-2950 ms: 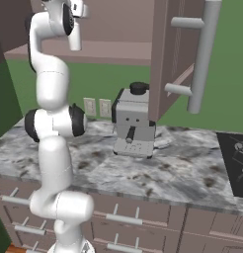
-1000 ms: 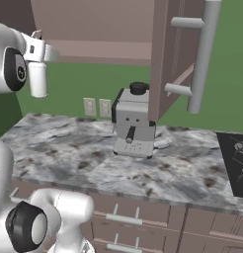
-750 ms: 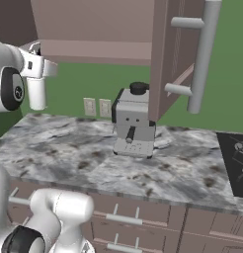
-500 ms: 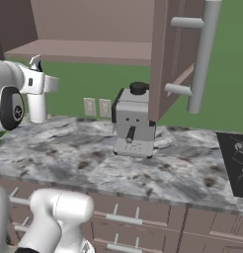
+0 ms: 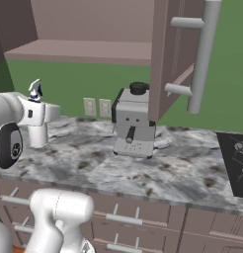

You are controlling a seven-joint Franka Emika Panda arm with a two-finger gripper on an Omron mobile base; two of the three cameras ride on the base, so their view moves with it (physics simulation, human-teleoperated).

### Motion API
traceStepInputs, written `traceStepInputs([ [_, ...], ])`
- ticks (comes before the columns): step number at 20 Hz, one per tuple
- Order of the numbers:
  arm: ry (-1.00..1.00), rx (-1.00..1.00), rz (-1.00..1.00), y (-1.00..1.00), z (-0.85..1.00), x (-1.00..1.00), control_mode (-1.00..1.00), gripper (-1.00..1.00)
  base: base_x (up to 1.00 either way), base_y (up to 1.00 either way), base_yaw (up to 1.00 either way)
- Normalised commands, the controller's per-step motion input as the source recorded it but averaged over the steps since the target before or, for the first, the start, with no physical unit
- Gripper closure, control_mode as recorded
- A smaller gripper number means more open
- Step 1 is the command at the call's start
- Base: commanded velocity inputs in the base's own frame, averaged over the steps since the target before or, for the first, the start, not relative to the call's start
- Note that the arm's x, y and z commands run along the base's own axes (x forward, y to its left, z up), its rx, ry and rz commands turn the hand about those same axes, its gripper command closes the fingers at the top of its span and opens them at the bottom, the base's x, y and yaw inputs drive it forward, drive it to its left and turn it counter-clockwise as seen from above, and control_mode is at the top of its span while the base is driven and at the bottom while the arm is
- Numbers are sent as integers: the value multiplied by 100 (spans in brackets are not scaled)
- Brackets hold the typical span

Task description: Open the cabinet. Pick the spray and place it next to the sink. Then close the cabinet.

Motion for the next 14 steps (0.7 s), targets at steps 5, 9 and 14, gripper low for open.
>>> traceStepInputs([
  [5, 0, -5, 1, -8, -40, -8, -100, 100, 0, 0, 0],
  [9, -2, 0, 0, 0, 0, 0, -100, 100, 0, 0, 0],
  [14, 0, 0, 0, 0, 0, 0, -100, 100, 0, 0, 0],
])
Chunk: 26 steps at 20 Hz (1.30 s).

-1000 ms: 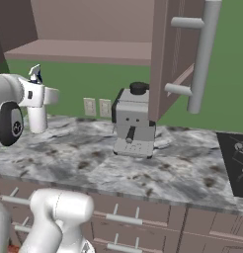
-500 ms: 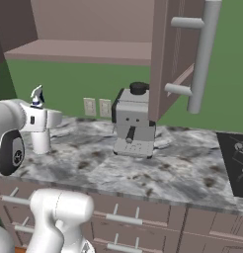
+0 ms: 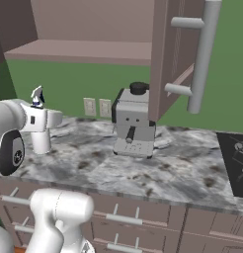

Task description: Open the cabinet. Pick the spray and place it next to the sink. Then close the cabinet.

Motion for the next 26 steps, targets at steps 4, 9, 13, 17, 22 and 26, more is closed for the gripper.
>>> traceStepInputs([
  [4, 0, 2, 0, 0, 0, 0, -100, 100, 0, 0, 0],
  [9, 0, 0, 0, 0, 0, -5, -100, 100, 0, 0, 0],
  [13, -1, 0, 0, 0, -1, -27, -100, 100, 0, 0, 0],
  [17, 0, 1, 0, 0, -2, -27, -100, 100, 0, 0, 0],
  [22, 0, 0, 0, 0, 0, -3, -100, 100, 0, 0, 0],
  [26, 0, 0, 0, 0, 0, 0, -100, 100, 0, 0, 0],
])
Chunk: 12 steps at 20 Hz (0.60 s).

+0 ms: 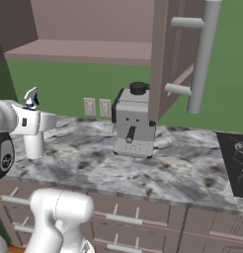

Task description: Open the cabinet. Pick the spray and place it next to the sink. Then close the cabinet.

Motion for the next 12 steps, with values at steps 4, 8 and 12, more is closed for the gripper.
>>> traceStepInputs([
  [4, 0, 0, 0, 0, 0, 0, -100, 100, 0, 0, 0],
  [8, 0, 0, 0, 0, 0, 0, -100, 100, 0, 0, 0],
  [12, 0, 0, 0, 0, 0, 0, -100, 100, 0, 0, 0],
])
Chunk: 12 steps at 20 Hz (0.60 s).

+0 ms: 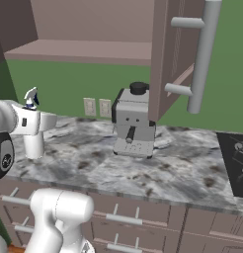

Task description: Open the cabinet. Pick the spray and place it next to the sink. Then close the cabinet.

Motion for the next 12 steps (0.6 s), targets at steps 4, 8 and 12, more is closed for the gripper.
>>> traceStepInputs([
  [4, 0, 0, 0, 0, 0, 0, 100, 100, 0, 0, 0],
  [8, 0, 0, 0, 0, 0, 0, 100, 100, -42, -5, 0],
  [12, 0, 0, 0, 0, 0, 0, 100, 100, -84, -8, 0],
])
